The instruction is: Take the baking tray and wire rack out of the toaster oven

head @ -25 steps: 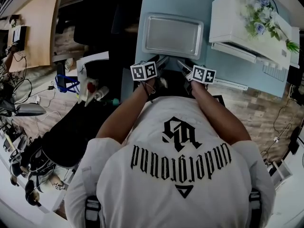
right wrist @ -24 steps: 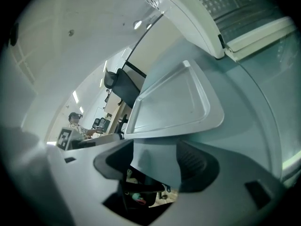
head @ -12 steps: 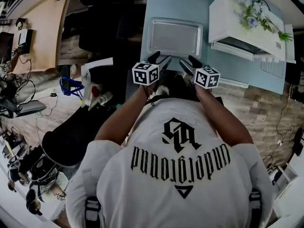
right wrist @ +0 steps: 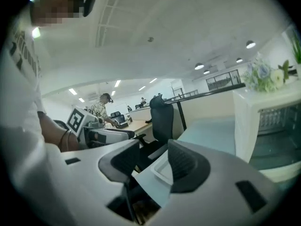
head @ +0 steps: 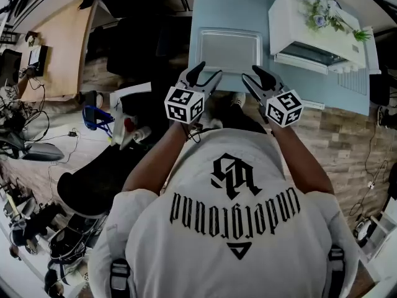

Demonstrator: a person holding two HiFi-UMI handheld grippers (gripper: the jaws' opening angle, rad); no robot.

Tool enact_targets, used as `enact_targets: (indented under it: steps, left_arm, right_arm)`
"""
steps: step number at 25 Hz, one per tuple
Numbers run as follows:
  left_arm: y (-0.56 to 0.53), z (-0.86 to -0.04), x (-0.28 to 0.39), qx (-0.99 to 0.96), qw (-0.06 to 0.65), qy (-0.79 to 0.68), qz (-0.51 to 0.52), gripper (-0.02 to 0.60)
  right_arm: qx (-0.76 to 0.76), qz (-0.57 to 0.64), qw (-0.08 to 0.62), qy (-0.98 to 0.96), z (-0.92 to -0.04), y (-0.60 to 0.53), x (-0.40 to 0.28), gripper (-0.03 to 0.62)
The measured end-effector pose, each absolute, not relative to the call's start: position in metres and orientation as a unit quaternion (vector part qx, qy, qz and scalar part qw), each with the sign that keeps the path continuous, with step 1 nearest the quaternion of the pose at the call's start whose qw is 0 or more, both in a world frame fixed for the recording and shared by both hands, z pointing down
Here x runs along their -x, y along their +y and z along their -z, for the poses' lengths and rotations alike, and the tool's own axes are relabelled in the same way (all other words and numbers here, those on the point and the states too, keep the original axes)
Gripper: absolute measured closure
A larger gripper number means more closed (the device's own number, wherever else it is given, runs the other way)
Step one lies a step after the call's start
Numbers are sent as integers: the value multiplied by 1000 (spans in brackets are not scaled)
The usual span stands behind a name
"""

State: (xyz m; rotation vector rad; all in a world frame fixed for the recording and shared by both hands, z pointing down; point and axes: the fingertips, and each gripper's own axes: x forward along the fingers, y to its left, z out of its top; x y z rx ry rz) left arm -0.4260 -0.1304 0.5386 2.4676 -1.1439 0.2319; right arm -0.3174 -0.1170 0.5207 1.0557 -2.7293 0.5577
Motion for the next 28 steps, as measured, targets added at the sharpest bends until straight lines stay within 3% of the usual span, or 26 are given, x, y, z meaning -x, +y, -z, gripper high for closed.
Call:
enact_targets:
  steps: [11,20,28]
  left_arm:
    - [-96,-441,452,-905,91,-413,-45,350]
    - [-68,-407,453,-912,57,-404,-27,408]
    - [-52,-400,443,-911,45,-411,-10,519]
  right_arm:
    - [-334,-57,71,-938,-425,-68,327,454]
    - [-351,-14,64,-934,-385,-44,313,512]
    - [-359,-7,68,-931,-385,-31,294,549]
